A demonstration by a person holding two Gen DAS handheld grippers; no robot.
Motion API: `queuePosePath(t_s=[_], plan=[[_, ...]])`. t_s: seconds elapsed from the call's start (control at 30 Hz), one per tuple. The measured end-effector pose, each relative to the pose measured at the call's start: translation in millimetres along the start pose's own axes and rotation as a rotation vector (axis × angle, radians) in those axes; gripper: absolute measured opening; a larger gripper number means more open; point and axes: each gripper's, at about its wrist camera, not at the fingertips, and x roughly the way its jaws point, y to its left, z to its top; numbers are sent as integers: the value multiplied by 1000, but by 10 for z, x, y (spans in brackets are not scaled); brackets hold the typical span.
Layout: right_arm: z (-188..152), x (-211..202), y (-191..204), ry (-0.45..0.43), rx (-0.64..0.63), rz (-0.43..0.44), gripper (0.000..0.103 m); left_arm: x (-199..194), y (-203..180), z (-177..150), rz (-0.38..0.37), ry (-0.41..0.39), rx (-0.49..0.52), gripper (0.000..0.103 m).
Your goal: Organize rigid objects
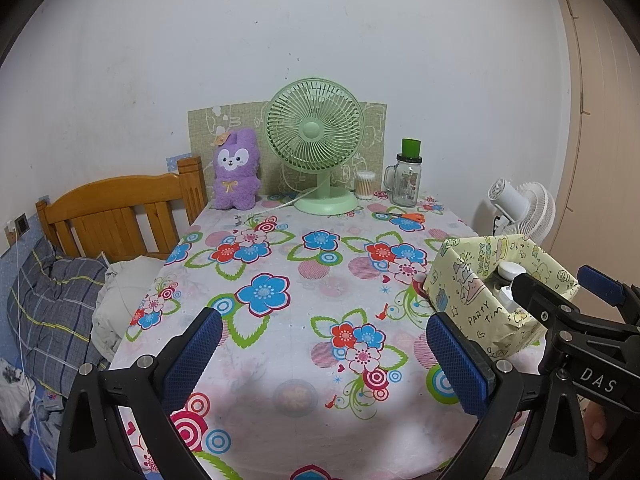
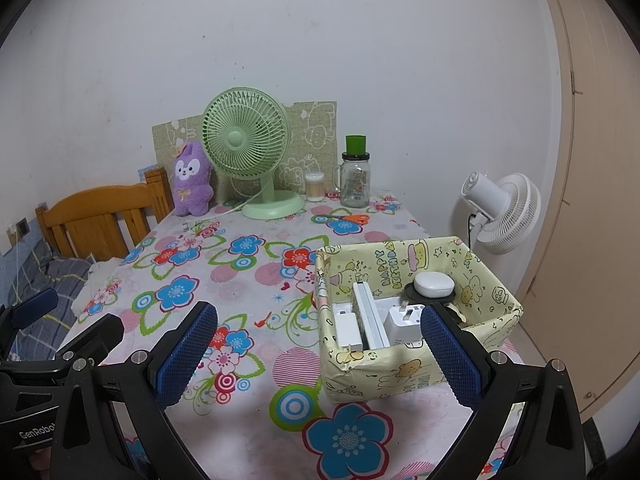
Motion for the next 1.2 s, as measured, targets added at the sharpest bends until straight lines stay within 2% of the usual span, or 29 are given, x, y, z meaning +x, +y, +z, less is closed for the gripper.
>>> queuePosePath(t_s=[1.2], plan=[[49,73,23,-6,-6,-3,103,26,51,6,-4,7,-8,103]])
